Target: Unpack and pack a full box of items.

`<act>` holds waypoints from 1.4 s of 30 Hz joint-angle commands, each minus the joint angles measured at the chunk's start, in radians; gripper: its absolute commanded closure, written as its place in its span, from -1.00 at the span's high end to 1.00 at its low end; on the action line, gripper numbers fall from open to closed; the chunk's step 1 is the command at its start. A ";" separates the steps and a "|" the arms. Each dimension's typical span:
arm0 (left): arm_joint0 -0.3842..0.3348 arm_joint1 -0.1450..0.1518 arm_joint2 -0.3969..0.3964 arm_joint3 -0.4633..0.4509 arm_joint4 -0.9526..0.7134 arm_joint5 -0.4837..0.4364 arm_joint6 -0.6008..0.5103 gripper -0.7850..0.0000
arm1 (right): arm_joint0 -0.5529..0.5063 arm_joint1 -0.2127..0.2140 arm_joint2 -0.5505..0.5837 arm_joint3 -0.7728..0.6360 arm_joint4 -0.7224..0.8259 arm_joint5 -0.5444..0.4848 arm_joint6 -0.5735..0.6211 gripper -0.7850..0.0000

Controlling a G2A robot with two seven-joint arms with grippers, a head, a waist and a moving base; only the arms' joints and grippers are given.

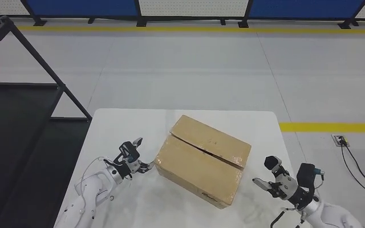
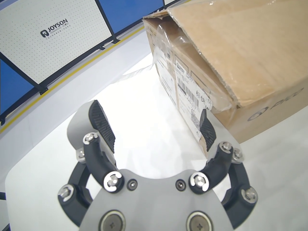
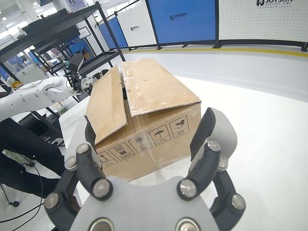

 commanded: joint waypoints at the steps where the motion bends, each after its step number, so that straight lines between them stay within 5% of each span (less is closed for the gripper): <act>1: 0.002 0.001 0.002 -0.004 0.003 -0.002 0.001 1.00 | 0.000 0.000 0.000 0.000 -0.004 0.000 -0.013 1.00; 18: 0.016 0.001 0.053 -0.027 0.014 -0.010 0.005 1.00 | 0.011 0.004 -0.014 0.056 0.103 0.100 -0.040 1.00; 23: 0.023 0.002 0.059 -0.029 0.010 -0.017 0.014 1.00 | 0.095 0.010 -0.057 0.130 0.246 0.241 0.188 1.00; 35: 0.024 0.004 0.080 -0.036 0.022 -0.028 0.010 1.00 | 0.294 0.032 -0.151 0.411 0.752 0.052 0.522 1.00; 42: 0.024 0.008 0.080 -0.039 0.036 -0.034 0.007 1.00 | 0.336 0.039 -0.160 0.466 0.795 0.067 0.572 1.00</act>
